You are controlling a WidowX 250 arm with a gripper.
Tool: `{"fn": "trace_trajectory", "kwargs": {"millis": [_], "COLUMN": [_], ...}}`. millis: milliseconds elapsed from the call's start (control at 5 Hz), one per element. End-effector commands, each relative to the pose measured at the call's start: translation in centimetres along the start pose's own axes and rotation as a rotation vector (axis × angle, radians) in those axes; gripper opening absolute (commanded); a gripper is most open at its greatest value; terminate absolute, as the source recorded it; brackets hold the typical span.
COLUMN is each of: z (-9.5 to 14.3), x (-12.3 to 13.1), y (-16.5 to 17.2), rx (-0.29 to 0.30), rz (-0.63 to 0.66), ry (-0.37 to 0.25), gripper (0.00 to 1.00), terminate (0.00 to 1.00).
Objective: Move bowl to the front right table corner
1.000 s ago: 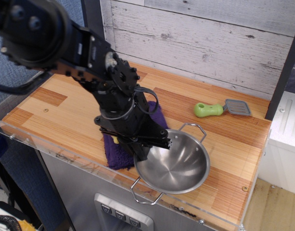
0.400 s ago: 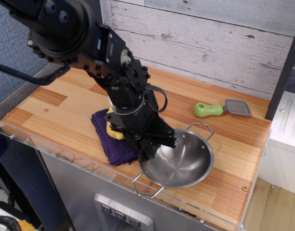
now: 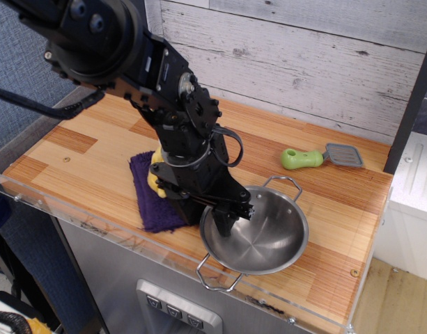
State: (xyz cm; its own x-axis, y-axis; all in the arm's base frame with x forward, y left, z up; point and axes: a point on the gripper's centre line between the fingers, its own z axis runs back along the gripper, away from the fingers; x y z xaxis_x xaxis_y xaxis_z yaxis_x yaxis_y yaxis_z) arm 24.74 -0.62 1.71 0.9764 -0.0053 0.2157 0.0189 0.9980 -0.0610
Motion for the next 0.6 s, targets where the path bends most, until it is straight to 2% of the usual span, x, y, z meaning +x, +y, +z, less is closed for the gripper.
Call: {"fn": "trace_trajectory", "kwargs": {"millis": [0, 200, 400], "z": [2.5, 3.8, 6.8], "x": [-0.5, 0.3, 1.7], "y": [0.5, 0.5, 0.9], "rx": [-0.028, -0.054, -0.062], "rz": [-0.049, -0.054, -0.058], "ry": [-0.062, -0.086, -0.173], "gripper": [1.00, 1.00, 1.00], "terminate": [0.00, 0.00, 0.00]}}
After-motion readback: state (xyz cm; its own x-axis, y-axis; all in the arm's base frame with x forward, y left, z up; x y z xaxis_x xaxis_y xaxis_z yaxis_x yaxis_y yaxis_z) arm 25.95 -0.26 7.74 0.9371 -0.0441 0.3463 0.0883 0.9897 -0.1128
